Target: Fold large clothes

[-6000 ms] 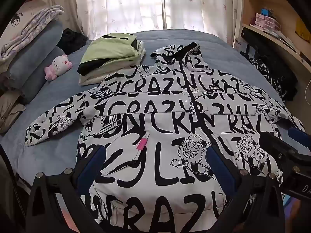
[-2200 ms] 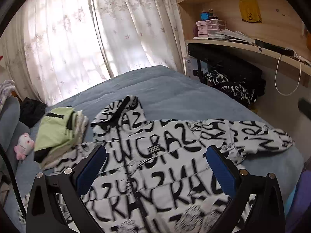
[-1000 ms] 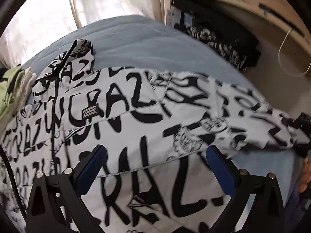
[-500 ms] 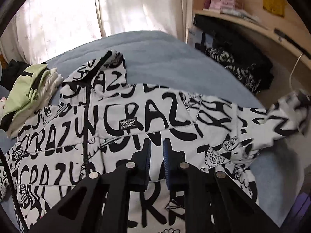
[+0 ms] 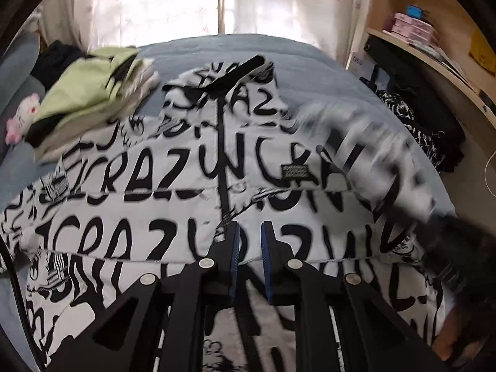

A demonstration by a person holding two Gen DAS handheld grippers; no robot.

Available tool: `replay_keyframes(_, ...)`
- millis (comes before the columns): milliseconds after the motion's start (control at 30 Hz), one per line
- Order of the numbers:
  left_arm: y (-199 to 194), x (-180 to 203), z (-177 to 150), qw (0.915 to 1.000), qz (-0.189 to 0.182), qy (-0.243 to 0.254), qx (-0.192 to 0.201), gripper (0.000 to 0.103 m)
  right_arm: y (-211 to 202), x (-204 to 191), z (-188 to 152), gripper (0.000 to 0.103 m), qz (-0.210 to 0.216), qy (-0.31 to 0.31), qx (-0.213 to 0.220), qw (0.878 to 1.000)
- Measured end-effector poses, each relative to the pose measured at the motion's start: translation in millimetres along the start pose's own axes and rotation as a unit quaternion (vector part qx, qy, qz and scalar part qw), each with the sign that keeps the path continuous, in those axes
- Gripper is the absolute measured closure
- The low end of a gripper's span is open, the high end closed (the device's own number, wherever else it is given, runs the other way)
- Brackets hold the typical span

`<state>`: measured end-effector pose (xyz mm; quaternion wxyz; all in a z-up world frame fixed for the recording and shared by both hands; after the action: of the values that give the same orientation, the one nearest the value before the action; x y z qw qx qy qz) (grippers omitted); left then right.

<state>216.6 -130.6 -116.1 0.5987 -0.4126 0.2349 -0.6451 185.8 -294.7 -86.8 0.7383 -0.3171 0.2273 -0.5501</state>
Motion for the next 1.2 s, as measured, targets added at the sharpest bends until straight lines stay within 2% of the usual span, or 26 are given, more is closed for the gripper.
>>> replay_keyframes(100,9.7,-11.9,-8.0,0.9991,-0.023,-0.021,-0.027,0.084,26.5,-14.1,-32.4,0.085,0.033,-0.004,-0.056,0.998)
replay_keyframes(200,19.1,-16.2,-16.0,0.9931,-0.078,-0.055,-0.068,0.075,33.4,-28.0,-48.6,0.078,0.049,-0.005,-0.080,0.996)
replay_keyframes(233,22.1,-15.9,-18.6,0.9902,-0.092,-0.065,-0.081,0.073,31.1,-28.6,-54.3,0.067,0.050,-0.008,-0.083,0.995)
replay_keyframes(267,25.0,-15.7,-20.6,0.9869,-0.106,-0.078,-0.093,0.071,29.0,-29.7,-57.4,0.049,0.042,-0.015,-0.083,0.996)
replay_keyframes(333,28.5,-14.8,-23.3,0.9815,-0.127,-0.095,-0.107,0.068,21.9,-30.8,-56.0,0.029,0.016,-0.028,-0.071,0.997)
replay_keyframes(433,30.5,-13.7,-25.5,0.9771,-0.141,-0.108,-0.117,0.063,14.5,-36.4,-53.3,0.028,0.017,-0.033,-0.053,0.998)
replay_keyframes(500,30.0,-8.9,-26.6,0.9782,-0.137,-0.102,-0.118,0.062,10.3,-38.3,-52.4,0.028,0.022,-0.029,-0.048,0.998)
replay_keyframes(600,24.5,0.7,-25.8,0.9814,-0.131,-0.080,-0.114,0.058,1.5,-28.2,-59.1,0.028,0.004,-0.005,-0.044,0.999)
replay_keyframes(767,17.5,41.9,-29.2,0.9887,-0.106,-0.014,-0.105,0.051,-10.5,-1.8,-83.1,0.028,-0.018,0.068,-0.040,0.997)
replay_keyframes(900,30.2,75.7,-32.4,0.9911,-0.061,0.016,-0.117,0.046,-17.2,9.2,-99.4,0.028,-0.024,0.101,-0.034,0.994)
replay_keyframes(1133,65.3,108.9,-22.6,0.9915,0.004,0.019,-0.128,0.046,-9.2,8.2,-123.5,0.028,-0.018,0.120,-0.040,0.992)
replay_keyframes(1200,76.8,113.9,-22.3,0.9909,0.028,0.022,-0.130,0.042,-7.2,5.7,-125.7,0.028,-0.025,0.111,-0.038,0.993)
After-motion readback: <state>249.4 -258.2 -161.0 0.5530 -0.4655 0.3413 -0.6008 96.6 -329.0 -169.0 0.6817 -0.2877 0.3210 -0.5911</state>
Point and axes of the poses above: each gripper's, at about its wrist camera, not at the fingertips, and y roughly the way its jaws point, x to its right, z to its top, the point moved 7 cm from there along y, roughly the way its jaws point, and after that the axes turned 14 degrees about -y, right-handed, at the moved point
